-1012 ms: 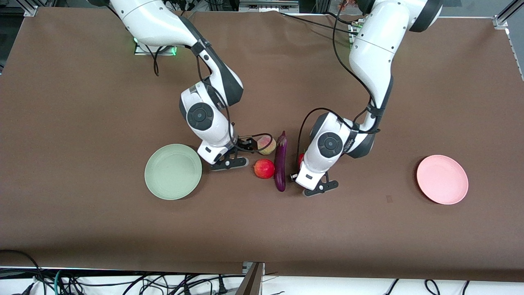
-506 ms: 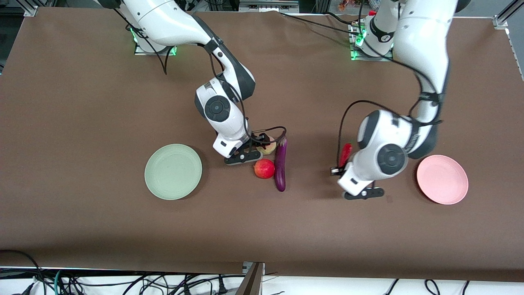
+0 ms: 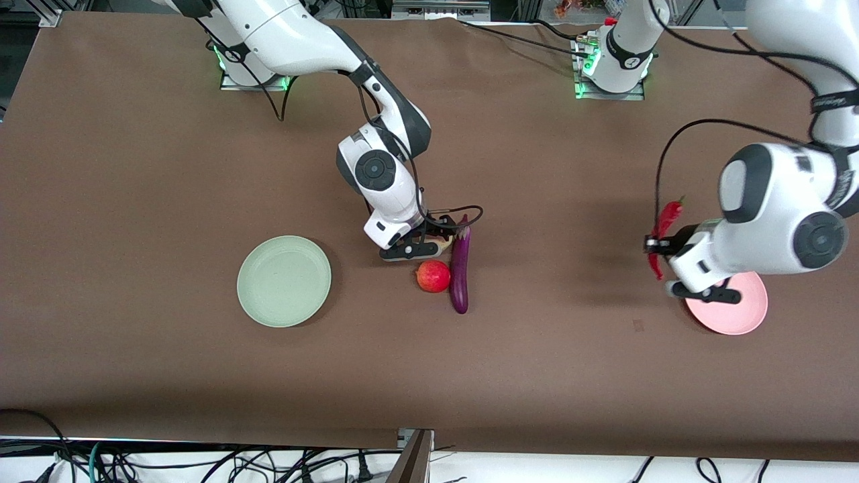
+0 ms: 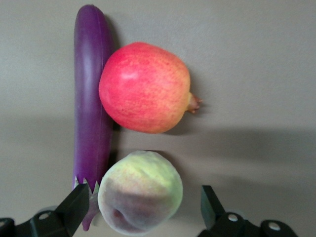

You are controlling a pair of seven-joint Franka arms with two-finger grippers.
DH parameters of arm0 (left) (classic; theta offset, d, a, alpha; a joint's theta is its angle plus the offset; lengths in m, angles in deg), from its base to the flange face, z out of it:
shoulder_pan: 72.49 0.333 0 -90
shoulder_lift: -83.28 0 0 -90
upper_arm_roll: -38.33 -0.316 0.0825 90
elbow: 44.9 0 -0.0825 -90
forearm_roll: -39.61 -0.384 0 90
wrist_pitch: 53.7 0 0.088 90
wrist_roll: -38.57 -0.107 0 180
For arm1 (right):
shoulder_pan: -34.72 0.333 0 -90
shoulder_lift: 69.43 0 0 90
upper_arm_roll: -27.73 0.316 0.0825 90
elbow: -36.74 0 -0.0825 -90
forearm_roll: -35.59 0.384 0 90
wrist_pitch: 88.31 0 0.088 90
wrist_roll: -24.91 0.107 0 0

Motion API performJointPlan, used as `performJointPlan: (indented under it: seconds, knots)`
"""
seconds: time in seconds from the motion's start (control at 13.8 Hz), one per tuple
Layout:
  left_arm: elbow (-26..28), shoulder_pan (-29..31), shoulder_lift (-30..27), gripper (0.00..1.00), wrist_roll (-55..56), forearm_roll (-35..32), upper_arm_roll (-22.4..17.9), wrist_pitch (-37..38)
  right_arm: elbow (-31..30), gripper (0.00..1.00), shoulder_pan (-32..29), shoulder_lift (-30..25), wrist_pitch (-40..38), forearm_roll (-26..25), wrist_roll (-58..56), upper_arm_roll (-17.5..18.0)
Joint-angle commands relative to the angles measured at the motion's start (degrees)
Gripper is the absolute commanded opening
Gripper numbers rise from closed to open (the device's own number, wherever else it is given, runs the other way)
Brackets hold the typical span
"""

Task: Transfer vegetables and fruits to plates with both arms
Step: 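Carry the chili to the pink plate while the right gripper lifts the peach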

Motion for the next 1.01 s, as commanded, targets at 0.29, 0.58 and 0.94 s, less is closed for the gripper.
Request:
performJointPlan:
  seconds: [0.29, 0.58, 0.94]
  knots:
    - [10.5, 9.7, 2.3, 0.00, -18.1, -1.8, 0.8, -15.0, 1.0, 1.00, 2.0, 2.9, 3.9, -0.8, 1.3, -0.7]
    - [9.9, 12.8, 6.5, 0.00, -20.4, -5.4, 0.5, -20.0, 0.8, 0.96, 2.6, 4.0, 5.9, -2.6, 1.4, -0.9]
    - [4.1, 17.2, 13.5, 0.00, -28.8, -4.9, 0.6, -23.5, 0.7, 0.22, 2.6, 3.9, 6.2, -2.7, 2.7, -1.0]
